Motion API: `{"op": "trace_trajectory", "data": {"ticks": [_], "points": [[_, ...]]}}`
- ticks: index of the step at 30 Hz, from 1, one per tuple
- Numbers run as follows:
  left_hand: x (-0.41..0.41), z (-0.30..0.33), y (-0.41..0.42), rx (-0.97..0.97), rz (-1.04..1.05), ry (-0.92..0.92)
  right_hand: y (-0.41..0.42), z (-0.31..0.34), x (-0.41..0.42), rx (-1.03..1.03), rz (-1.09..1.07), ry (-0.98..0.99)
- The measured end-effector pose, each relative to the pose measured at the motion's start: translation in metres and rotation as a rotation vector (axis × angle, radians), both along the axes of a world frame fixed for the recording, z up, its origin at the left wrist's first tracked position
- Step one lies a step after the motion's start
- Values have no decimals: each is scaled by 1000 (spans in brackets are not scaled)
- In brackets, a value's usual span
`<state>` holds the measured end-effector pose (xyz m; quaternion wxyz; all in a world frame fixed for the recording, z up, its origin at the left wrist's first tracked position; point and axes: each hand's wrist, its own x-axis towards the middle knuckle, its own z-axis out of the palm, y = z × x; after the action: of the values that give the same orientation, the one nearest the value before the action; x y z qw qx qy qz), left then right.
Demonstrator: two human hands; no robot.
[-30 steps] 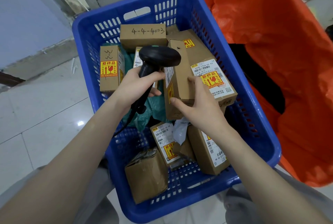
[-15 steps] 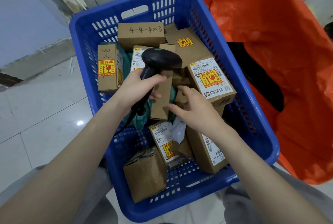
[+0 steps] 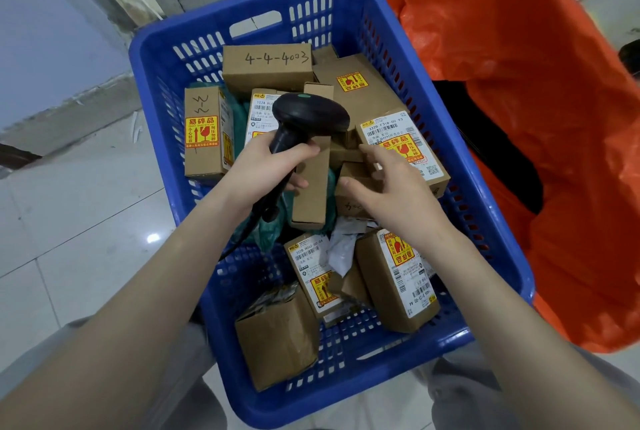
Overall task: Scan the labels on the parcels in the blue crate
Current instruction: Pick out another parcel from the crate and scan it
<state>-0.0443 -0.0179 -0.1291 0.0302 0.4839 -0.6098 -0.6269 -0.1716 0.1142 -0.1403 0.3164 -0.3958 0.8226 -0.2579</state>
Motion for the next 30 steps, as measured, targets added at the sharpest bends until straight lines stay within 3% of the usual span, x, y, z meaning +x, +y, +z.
{"op": "trace_trajectory", "data": {"ticks": [15,25,30], "points": [[-15,0,9,63,-11,7,26,-8,-41,112,-260,238],[-26,-6,21,61,-65,-31,36,-21,-37,288,-244,80],[-29,-7,21,63,-68,-32,36,-21,-34,266,-283,-9]]}}
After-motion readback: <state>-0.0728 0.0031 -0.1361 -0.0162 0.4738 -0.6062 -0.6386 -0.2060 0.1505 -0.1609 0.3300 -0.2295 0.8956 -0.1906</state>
